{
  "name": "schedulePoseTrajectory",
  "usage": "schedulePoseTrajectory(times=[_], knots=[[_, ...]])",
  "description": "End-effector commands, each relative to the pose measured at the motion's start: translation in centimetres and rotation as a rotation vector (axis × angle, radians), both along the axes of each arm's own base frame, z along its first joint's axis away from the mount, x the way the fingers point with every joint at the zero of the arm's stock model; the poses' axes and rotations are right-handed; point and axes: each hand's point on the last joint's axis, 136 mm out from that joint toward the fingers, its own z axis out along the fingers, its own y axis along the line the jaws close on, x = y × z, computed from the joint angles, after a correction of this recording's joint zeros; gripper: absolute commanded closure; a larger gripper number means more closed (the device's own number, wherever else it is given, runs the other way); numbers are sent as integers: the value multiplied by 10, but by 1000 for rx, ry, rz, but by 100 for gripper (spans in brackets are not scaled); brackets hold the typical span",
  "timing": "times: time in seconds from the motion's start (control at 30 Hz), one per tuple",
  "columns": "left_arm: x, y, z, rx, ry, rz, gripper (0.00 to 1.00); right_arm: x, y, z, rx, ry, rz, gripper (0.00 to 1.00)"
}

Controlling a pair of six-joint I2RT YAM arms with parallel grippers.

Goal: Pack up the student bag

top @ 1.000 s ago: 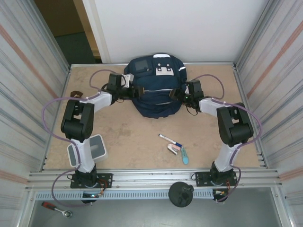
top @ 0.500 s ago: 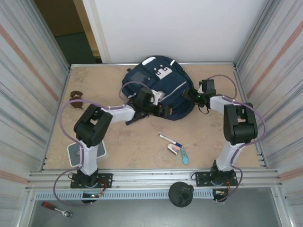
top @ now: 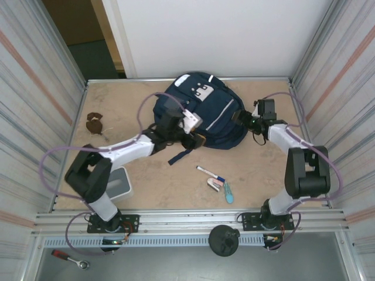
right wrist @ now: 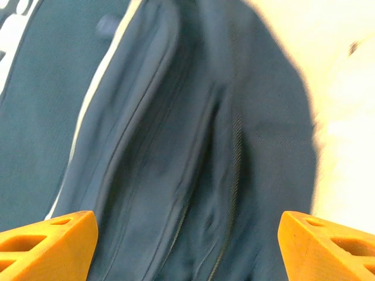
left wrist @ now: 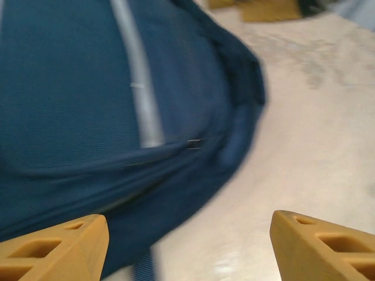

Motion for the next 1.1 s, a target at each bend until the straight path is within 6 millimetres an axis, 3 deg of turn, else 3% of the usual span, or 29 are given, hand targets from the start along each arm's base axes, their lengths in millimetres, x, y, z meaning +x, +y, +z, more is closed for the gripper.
schedulePoseTrajectory(times=[0.0, 0.13, 0.2, 0.33, 0.5, 0.77, 0.97, 1.07], knots=[[30, 56, 10, 152, -179, 57, 27, -28, 20, -1, -17, -9, 15, 21], [57, 96, 8, 234, -270, 69, 27, -45, 37, -24, 28, 28, 42, 24], [67, 105, 3, 298, -296, 47, 26, -46, 33, -39, 22, 66, 31, 27], [82, 108, -15, 445, -368, -51, 25, -31, 7, -62, 34, 121, -43, 41], [101, 104, -35, 583, -430, -180, 24, 6, -27, -77, 91, 164, -129, 55], [113, 86, -45, 623, -423, -300, 27, 45, -65, -69, 28, 167, -177, 56], [110, 77, -69, 669, -404, -406, 25, 47, -65, -47, 11, 133, -153, 51], [114, 79, -78, 700, -405, -414, 25, 41, -64, -33, -13, 114, -140, 43]])
